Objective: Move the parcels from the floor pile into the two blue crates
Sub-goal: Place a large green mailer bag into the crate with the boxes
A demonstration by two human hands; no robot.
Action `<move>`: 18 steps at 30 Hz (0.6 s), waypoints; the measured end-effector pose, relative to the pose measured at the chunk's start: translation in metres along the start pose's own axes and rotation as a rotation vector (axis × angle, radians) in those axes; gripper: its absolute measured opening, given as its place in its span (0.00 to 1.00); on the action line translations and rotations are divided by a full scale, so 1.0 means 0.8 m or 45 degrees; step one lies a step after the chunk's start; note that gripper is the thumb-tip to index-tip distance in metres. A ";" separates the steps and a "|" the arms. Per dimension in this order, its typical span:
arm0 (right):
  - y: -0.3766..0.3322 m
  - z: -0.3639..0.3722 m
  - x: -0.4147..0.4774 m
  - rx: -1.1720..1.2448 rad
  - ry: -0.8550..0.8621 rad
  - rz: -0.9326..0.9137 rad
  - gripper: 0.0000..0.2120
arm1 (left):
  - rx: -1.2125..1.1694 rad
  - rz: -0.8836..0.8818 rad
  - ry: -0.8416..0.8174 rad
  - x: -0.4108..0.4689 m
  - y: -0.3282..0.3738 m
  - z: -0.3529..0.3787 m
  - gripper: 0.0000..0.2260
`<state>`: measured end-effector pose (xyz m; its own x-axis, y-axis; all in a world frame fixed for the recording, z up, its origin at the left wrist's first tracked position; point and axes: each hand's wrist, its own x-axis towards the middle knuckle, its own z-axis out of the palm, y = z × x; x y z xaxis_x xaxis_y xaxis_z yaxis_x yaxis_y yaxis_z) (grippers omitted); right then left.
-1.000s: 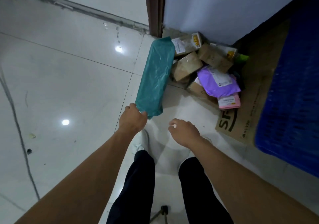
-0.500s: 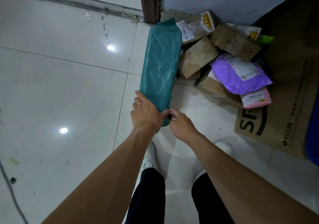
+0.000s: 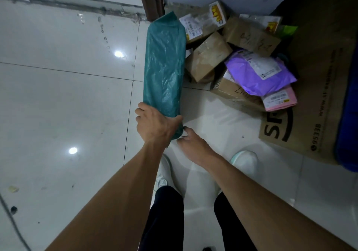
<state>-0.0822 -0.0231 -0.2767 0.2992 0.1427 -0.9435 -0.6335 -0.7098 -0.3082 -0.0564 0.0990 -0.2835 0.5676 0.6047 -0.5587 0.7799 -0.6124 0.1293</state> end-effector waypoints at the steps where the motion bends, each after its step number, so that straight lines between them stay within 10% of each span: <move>1: -0.004 0.000 -0.001 0.031 0.010 0.017 0.27 | -0.008 -0.002 0.018 -0.002 0.000 -0.005 0.44; 18: -0.057 -0.010 -0.176 0.024 -0.065 0.090 0.26 | 0.056 -0.114 -0.065 -0.166 0.013 -0.186 0.47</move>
<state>-0.0897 -0.0161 -0.1292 0.2165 0.1280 -0.9679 -0.6652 -0.7063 -0.2422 -0.0848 0.0878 -0.0861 0.4807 0.6320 -0.6078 0.8140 -0.5794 0.0413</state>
